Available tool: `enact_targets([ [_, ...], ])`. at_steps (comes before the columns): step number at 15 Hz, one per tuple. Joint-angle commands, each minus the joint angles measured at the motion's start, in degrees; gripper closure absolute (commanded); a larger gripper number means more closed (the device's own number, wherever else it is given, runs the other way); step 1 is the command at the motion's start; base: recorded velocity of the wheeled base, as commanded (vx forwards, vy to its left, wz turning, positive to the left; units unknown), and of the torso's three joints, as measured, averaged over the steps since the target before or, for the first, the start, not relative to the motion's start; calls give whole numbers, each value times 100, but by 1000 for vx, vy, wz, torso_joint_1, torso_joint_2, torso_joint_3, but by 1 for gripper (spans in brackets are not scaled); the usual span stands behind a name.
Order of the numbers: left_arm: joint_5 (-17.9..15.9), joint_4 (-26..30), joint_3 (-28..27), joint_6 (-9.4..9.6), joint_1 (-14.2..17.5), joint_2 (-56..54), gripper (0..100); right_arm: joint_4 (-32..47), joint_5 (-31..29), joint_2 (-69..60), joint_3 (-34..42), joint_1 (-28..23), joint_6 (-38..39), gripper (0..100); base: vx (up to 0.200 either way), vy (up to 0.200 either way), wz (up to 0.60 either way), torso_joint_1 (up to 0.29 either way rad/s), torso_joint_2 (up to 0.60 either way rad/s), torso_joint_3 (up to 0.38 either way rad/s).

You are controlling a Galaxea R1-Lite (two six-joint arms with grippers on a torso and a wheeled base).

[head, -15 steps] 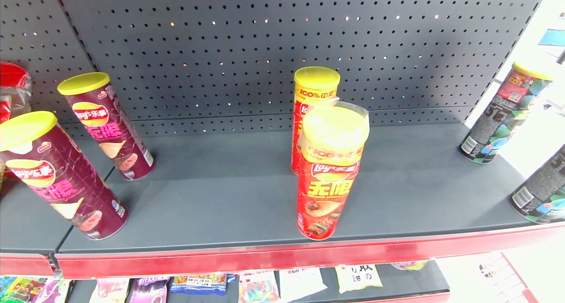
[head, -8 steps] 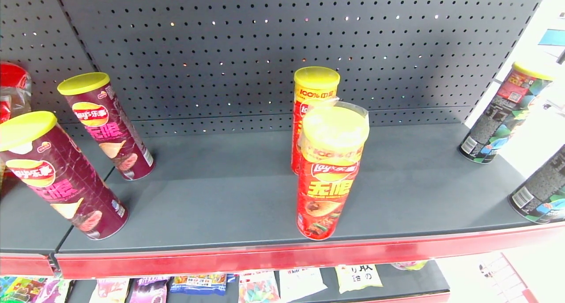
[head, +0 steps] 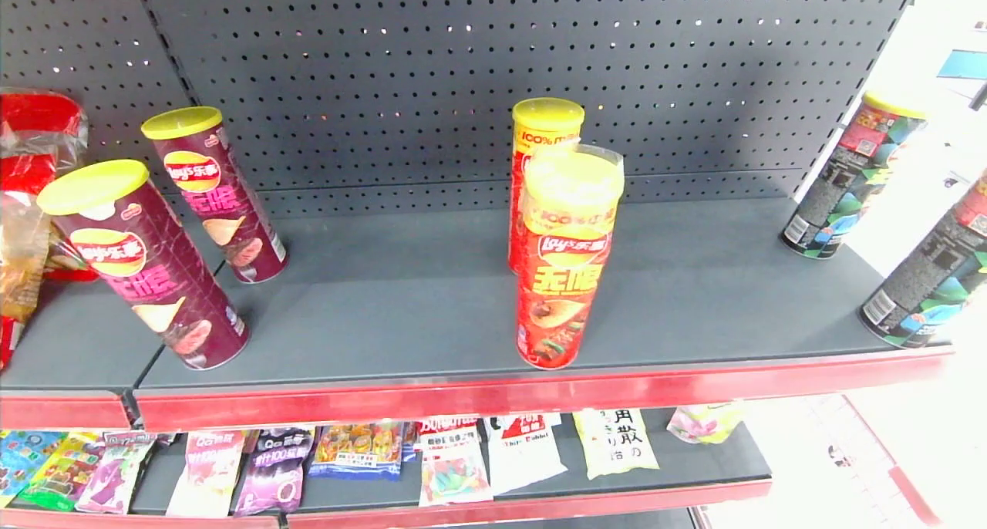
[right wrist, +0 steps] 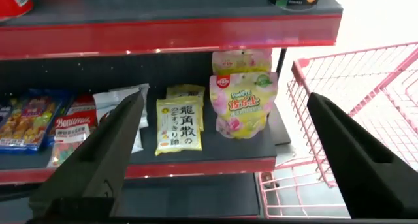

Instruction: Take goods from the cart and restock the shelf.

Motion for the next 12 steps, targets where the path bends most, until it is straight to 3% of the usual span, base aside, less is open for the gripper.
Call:
enact_targets([
  [1,1,-3,2,-3,-1,10,0,-1,4,-18,0,0,2,0,-200,0,0,7,2,2],
  [12,1,-3,2,-3,-1,10,0,-1,-5,-18,0,0,-7,0,0,0,55,1,0,1],
])
